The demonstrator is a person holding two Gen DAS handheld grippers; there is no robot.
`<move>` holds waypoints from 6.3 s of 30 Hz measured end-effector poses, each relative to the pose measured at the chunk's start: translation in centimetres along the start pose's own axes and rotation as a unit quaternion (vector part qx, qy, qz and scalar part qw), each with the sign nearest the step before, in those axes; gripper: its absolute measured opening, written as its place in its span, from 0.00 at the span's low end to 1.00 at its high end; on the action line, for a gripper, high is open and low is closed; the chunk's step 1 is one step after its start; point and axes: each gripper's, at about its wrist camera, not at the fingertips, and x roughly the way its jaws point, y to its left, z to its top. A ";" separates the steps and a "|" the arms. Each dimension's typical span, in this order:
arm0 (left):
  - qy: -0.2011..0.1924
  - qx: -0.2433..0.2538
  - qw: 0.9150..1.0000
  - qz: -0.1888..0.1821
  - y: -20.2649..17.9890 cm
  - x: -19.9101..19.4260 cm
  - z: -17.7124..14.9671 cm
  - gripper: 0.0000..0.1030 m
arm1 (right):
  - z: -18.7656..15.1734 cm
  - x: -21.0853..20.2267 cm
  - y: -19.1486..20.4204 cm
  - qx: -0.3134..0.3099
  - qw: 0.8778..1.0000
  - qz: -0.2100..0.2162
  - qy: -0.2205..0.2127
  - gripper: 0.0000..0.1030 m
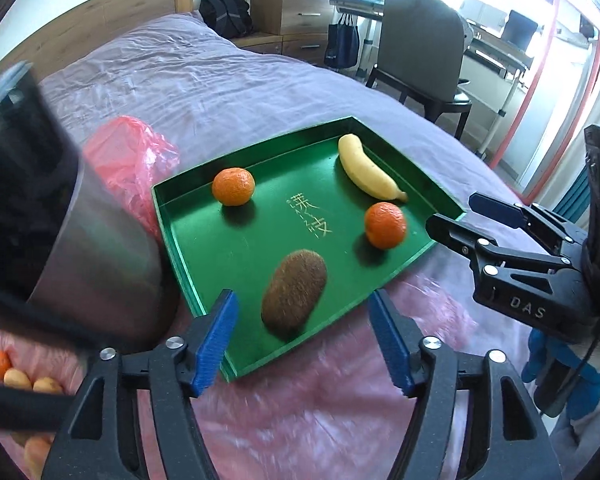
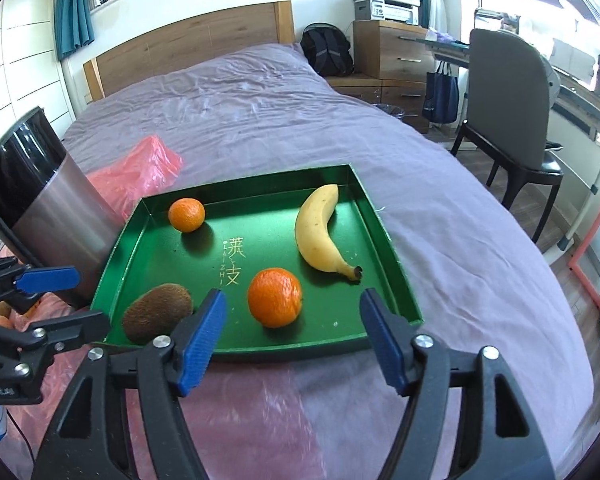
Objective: Organize fruits
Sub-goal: 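Move both open tools back from the tray toward the fruit, then grasp the large apple with the left tool while the right tool grasps a yellow pear, then lift and carry the apple and pear in both tools over the green tray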
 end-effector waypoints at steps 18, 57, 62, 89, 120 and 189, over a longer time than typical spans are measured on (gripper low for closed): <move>-0.015 -0.012 0.997 0.078 1.2 -9.2 -8.9 0.72 | -4.1 -9.0 6.0 -0.016 0.999 0.023 -0.030 1.00; -0.021 -0.200 0.973 0.115 23.9 -18.9 -27.9 0.68 | -8.6 -6.7 34.4 -0.207 0.952 0.221 0.049 1.00; -0.016 -0.197 0.975 0.100 25.7 -17.1 -27.1 0.68 | -7.1 -3.0 37.6 -0.212 0.949 0.227 0.058 1.00; 0.016 -0.218 0.975 0.040 31.3 -7.4 -24.9 0.68 | -5.3 10.1 41.6 -0.223 0.944 0.217 0.111 1.00; 0.025 -0.218 0.976 0.020 30.5 -5.6 -23.7 0.53 | -5.4 12.5 42.2 -0.218 0.937 0.242 0.126 0.88; -0.044 -0.249 0.967 0.014 21.9 -18.3 -28.5 0.52 | -10.1 -4.1 32.7 -0.167 0.946 0.254 0.110 0.87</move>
